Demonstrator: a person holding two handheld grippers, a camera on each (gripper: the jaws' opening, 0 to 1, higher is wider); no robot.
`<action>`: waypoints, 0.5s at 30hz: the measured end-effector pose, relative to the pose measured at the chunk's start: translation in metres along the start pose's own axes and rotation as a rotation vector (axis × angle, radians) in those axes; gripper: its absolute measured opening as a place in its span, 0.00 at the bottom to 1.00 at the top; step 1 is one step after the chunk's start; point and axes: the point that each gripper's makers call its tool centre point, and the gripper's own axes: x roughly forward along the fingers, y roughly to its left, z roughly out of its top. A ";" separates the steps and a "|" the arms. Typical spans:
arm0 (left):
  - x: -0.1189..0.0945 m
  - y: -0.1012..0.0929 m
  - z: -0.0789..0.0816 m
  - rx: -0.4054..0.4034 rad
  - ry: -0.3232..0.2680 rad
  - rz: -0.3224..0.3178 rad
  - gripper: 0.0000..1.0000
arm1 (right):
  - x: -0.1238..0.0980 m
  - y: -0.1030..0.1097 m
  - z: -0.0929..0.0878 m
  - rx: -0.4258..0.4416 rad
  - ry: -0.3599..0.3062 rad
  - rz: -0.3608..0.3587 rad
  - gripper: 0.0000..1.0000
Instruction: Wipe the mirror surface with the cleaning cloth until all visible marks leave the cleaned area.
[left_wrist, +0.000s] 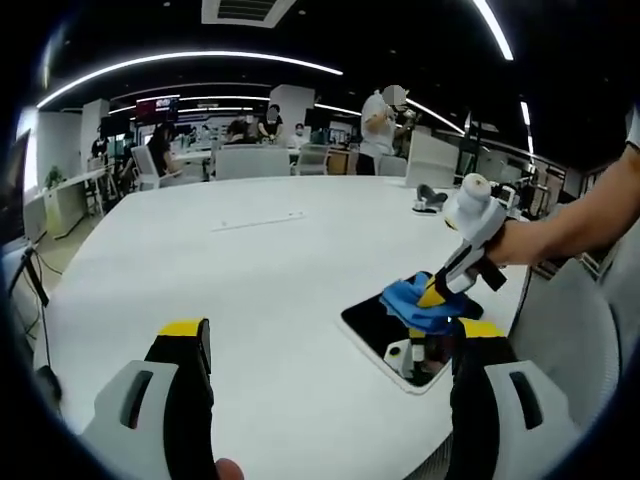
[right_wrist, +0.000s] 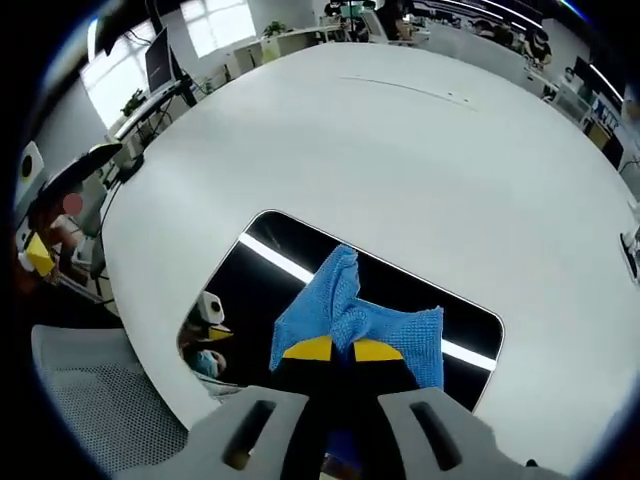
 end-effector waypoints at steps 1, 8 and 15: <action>0.001 0.000 0.000 0.000 0.000 0.000 0.99 | 0.001 -0.001 0.002 0.001 0.000 -0.002 0.00; 0.003 0.002 0.002 -0.009 -0.011 -0.005 0.99 | 0.004 -0.006 0.009 -0.002 -0.001 -0.011 0.00; 0.003 -0.001 0.007 0.025 -0.013 -0.021 0.99 | 0.008 -0.011 0.016 -0.006 -0.009 -0.016 0.00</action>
